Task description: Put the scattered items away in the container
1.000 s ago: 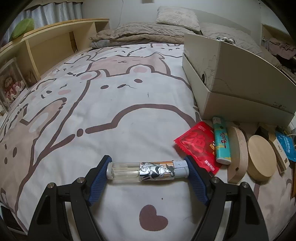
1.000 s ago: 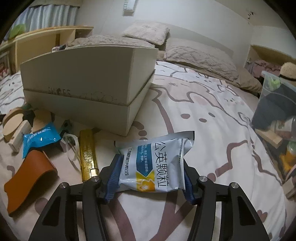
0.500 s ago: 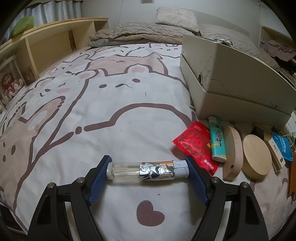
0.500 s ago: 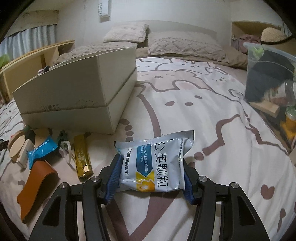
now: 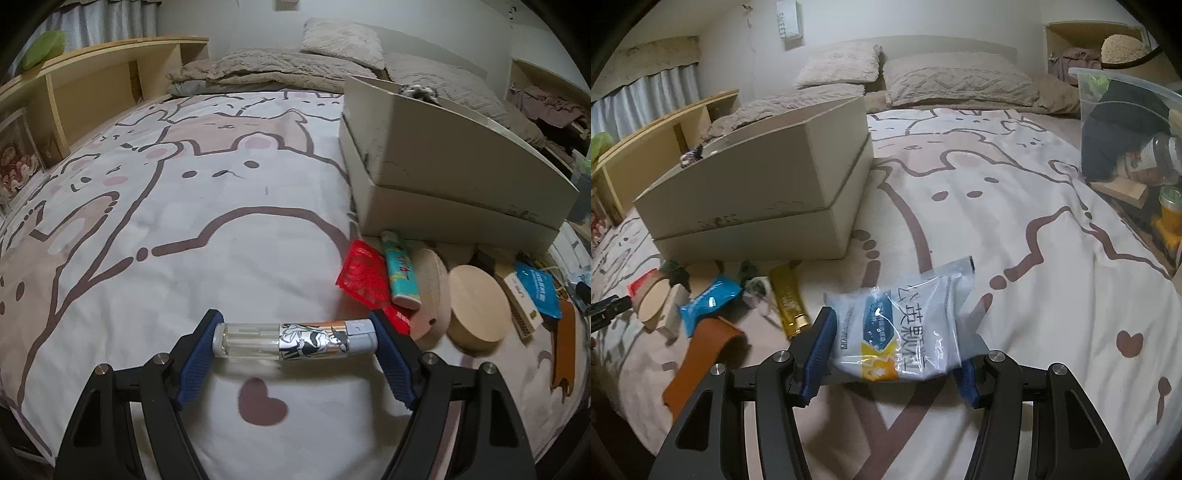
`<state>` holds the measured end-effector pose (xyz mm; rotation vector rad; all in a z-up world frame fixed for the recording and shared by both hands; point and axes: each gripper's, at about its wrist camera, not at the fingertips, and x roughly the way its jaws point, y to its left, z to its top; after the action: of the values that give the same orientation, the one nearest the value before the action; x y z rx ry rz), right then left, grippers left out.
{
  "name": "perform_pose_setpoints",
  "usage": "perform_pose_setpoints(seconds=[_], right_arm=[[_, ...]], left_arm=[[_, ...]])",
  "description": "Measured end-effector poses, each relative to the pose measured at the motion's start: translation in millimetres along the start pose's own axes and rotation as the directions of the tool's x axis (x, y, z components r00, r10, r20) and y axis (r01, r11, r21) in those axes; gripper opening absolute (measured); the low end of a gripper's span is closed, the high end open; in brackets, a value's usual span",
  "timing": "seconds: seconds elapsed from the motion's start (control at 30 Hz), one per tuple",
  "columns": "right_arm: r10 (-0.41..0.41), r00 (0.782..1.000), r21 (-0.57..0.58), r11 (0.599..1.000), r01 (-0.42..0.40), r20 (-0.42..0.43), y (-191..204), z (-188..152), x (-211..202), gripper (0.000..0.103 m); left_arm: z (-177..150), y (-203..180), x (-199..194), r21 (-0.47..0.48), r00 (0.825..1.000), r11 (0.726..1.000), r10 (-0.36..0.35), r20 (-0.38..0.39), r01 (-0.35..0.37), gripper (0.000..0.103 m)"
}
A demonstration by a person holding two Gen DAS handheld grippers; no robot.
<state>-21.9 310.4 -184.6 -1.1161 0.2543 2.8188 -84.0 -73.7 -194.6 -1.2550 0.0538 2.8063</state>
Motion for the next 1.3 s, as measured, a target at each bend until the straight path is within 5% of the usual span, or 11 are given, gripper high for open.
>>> perform_pose_setpoints(seconds=[0.97,1.0,1.1,1.3], right_arm=[[0.038,0.998,0.036,0.999,-0.036,-0.054,-15,-6,-2,0.055],[0.03,0.998,0.018,0.999,-0.029,-0.056,-12,-6,-3,0.06],[-0.033,0.999,-0.03,0.999,0.031,-0.038,-4,-10,-7,0.101],[-0.094,0.994,-0.08,0.993,0.089,-0.051,-3,-15,-11,0.103]], left_arm=[[-7,-26,-21,0.051,0.996,0.995,-0.087,0.031,0.085,0.08],[-7,-26,-21,0.051,0.996,0.995,-0.088,0.03,0.087,0.08],[-7,-26,-21,0.049,0.996,0.995,-0.089,0.029,0.088,0.08],[-7,-26,-22,0.044,0.995,0.994,-0.101,0.027,0.099,0.08]])
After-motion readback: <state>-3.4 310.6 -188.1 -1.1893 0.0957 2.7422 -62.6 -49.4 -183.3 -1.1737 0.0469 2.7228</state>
